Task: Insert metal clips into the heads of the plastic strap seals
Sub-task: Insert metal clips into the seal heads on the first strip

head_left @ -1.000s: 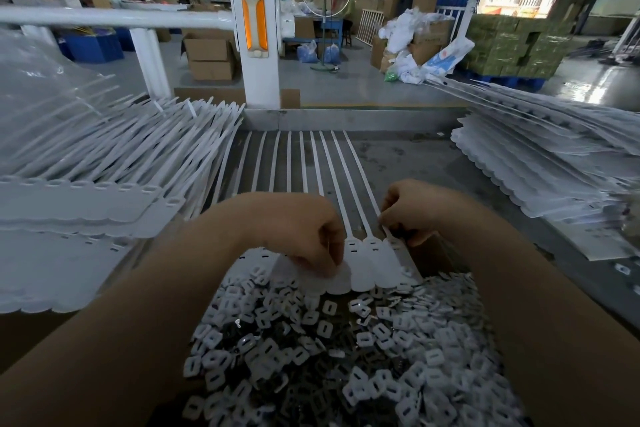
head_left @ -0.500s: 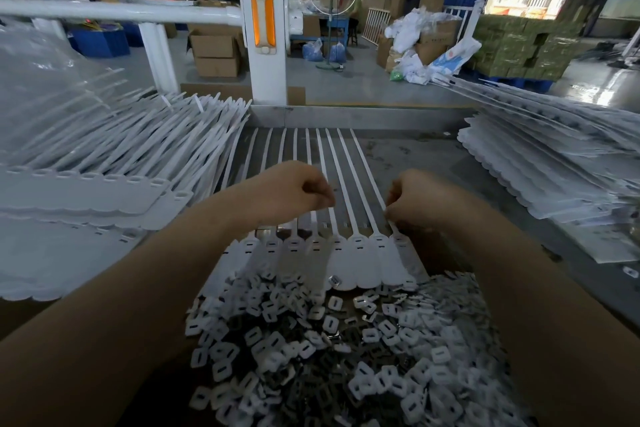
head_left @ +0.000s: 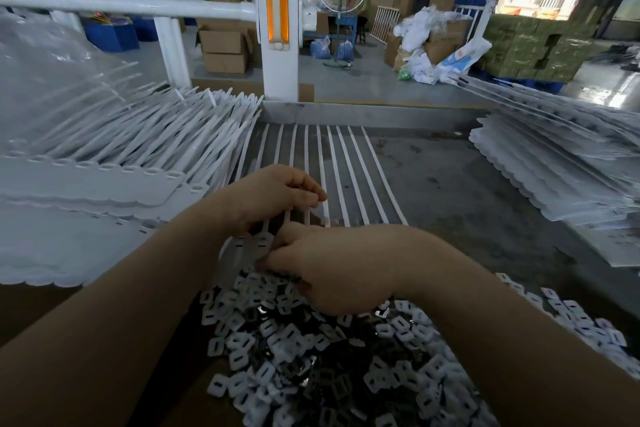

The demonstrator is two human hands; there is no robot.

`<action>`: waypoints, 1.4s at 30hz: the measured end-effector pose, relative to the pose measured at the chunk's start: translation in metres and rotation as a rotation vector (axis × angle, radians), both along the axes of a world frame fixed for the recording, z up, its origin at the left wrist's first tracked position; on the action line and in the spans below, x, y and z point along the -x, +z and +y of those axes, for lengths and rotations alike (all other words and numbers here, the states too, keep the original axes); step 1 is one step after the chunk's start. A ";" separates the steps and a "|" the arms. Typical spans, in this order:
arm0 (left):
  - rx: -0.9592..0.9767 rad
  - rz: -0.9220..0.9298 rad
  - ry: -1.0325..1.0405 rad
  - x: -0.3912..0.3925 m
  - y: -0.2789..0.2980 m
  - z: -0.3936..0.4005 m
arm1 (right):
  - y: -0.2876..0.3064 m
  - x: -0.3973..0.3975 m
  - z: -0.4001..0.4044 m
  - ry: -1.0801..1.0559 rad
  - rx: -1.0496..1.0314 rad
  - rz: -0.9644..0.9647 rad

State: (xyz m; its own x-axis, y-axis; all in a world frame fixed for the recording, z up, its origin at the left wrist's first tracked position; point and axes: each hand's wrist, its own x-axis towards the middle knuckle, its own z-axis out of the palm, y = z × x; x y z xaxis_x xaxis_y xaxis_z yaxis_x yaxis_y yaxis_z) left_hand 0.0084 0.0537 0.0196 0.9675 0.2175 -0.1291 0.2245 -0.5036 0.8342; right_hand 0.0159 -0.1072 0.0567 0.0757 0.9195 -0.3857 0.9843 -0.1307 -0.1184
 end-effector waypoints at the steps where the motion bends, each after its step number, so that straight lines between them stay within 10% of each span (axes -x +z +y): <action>1: -0.002 -0.010 0.002 0.000 0.001 0.000 | 0.002 0.000 -0.001 0.008 0.009 0.034; 22: 0.014 -0.034 -0.028 0.001 0.002 0.000 | 0.012 -0.013 -0.002 -0.205 -0.190 0.195; 42: 0.011 -0.025 0.011 0.001 0.000 -0.001 | 0.015 -0.030 -0.013 -0.271 0.118 0.204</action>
